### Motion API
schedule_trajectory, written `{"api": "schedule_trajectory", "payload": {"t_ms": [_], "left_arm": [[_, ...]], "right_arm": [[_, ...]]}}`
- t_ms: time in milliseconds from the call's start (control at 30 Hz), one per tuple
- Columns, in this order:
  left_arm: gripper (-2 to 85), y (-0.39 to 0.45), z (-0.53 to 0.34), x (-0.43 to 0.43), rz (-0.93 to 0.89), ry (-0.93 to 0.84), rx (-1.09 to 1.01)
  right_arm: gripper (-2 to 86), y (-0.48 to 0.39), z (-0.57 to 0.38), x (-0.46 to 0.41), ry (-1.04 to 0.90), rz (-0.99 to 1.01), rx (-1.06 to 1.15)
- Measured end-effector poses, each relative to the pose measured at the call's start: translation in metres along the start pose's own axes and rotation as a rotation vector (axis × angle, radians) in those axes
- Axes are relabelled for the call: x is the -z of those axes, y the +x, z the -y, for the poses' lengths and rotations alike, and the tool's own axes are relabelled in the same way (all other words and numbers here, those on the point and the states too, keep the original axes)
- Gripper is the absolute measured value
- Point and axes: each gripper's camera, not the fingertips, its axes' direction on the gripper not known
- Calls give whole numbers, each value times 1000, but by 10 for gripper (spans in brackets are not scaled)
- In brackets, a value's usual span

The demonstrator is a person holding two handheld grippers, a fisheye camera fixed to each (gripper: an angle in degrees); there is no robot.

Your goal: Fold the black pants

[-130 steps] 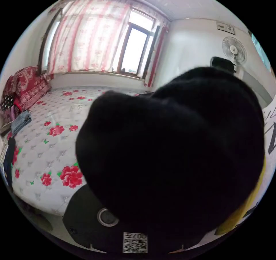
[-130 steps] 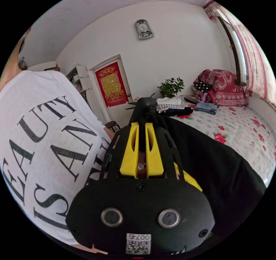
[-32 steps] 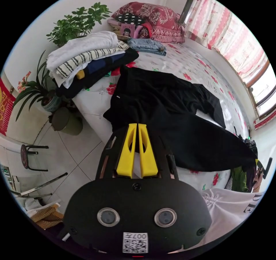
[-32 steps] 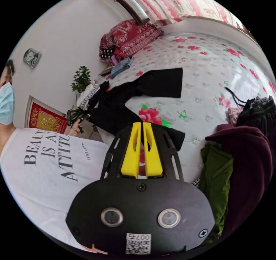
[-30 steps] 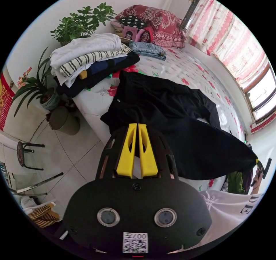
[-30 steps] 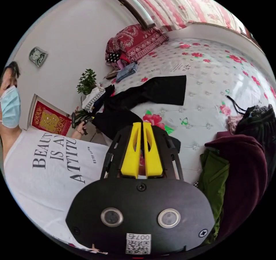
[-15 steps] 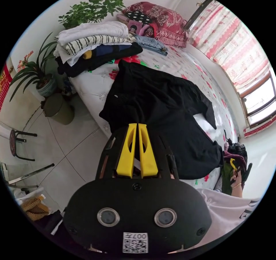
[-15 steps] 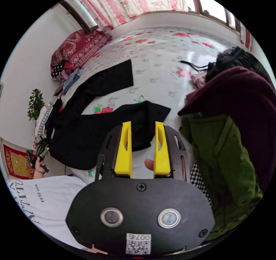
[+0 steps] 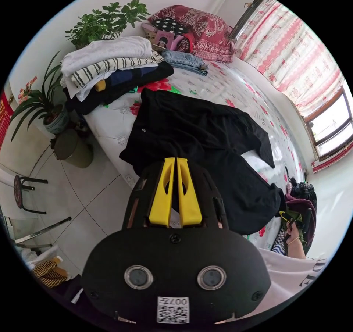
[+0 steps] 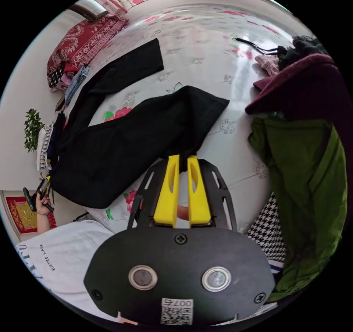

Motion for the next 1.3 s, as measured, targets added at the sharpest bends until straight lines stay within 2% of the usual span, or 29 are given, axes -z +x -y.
{"api": "schedule_trajectory", "payload": {"t_ms": [133, 233, 367, 467, 533, 667, 767, 833, 967, 1100, 1167, 1300], "left_arm": [[-10, -17, -1, 7, 24, -3, 4], [-10, -27, 0, 3, 25, -18, 37], [-10, -29, 1, -13, 29, -70, 59], [-10, -23, 5, -19, 43, -94, 39], [-10, -19, 16, -10, 14, -68, 17], [-10, -11, 38, 13, -22, 2, -15], [-10, -1, 49, 33, -9, 69, -75], [-10, 4, 49, 36, 45, 73, -137], [-9, -3, 33, 3, 110, -56, -169], [-9, -23, 7, -49, 95, -198, -65], [-9, -27, 3, -61, 93, -219, -38], [-9, -18, 13, -70, 131, -235, -105]], "right_arm": [[9, 7, 0, 103, 88, -7, 161], [5, 25, -3, 158, 51, 73, 211], [2, 67, -1, 132, -181, 180, 118], [1, 76, 2, 106, -262, 263, 98], [1, 69, 9, 122, -188, 327, 126], [0, 41, 22, 201, 112, 433, 234], [1, 28, 17, 246, 268, 413, 295], [1, 29, 12, 251, 286, 363, 304], [1, 58, 7, 176, 77, 232, 197], [1, 92, -8, 68, -148, 221, 62], [1, 104, -20, 4, -280, 204, 0], [2, 97, -29, -50, -391, 96, 31]]}}
